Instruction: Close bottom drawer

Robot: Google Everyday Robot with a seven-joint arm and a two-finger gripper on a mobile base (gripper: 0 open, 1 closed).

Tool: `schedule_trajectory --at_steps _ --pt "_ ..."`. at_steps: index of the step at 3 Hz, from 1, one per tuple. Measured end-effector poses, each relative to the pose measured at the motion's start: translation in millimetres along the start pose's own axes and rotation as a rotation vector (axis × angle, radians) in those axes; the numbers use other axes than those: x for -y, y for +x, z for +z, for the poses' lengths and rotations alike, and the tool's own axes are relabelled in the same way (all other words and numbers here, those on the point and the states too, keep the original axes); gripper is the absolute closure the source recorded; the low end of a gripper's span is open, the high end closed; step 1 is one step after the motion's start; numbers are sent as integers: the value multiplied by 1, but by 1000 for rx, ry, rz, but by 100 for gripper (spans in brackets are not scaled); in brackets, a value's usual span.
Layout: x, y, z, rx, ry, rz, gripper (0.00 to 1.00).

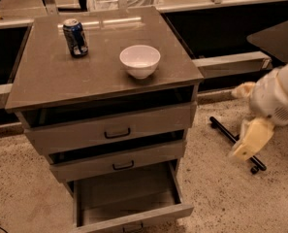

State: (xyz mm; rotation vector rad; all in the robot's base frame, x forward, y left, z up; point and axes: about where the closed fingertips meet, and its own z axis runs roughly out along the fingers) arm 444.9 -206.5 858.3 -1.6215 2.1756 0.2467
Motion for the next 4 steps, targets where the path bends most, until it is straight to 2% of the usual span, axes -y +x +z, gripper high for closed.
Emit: schedule_trajectory --at_steps 1,2,3,4 --pt "-34 11 76 110 -43 -61 0" --pt "-40 12 97 112 -23 -104 0" --pt "-46 -9 124 190 -120 -144 0" --pt "-78 -19 184 367 -245 -151 0"
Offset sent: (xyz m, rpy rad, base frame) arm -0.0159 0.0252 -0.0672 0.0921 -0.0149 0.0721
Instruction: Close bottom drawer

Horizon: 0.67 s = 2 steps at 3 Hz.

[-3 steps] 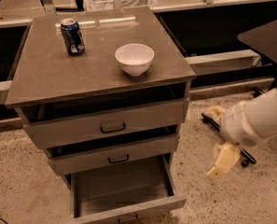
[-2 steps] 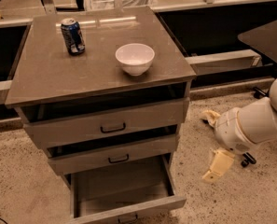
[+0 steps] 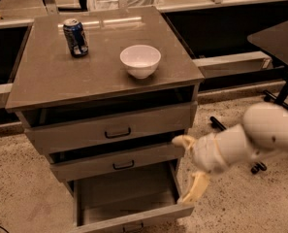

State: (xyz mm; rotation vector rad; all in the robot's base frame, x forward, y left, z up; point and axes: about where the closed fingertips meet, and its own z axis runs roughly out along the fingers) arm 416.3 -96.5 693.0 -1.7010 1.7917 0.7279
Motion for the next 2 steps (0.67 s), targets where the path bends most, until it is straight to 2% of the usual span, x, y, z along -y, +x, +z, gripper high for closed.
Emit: schedule_trajectory --at_steps 1,2 --pt "-35 16 88 190 -42 1 0" --pt "-40 41 144 300 -14 15 0"
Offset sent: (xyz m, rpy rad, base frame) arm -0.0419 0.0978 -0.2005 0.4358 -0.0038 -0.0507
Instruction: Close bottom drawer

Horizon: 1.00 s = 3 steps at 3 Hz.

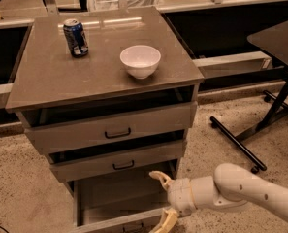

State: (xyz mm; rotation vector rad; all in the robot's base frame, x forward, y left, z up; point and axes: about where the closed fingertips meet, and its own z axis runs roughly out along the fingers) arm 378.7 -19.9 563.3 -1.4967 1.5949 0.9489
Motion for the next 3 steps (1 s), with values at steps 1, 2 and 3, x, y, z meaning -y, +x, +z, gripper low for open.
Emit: schedule_trajectory --at_steps 1,2,3 --pt "-5 16 17 42 -9 24 0" --pt "-6 15 20 53 -43 19 0" --pt "-9 51 76 46 -86 -130 0"
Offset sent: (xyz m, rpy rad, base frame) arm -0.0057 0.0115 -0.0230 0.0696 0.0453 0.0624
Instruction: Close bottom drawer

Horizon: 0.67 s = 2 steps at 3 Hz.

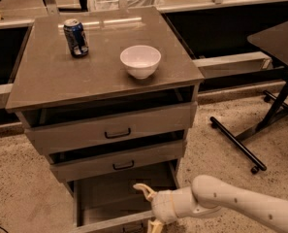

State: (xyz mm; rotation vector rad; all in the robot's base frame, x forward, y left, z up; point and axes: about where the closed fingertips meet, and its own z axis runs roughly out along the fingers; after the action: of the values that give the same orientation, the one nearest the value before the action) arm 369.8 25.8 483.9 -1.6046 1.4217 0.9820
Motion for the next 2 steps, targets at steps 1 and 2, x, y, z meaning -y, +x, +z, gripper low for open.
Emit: schedule_trajectory --at_steps 1,2 --pt "-2 59 52 2 17 -121 0" --pt "-9 107 92 63 -13 -60 0"
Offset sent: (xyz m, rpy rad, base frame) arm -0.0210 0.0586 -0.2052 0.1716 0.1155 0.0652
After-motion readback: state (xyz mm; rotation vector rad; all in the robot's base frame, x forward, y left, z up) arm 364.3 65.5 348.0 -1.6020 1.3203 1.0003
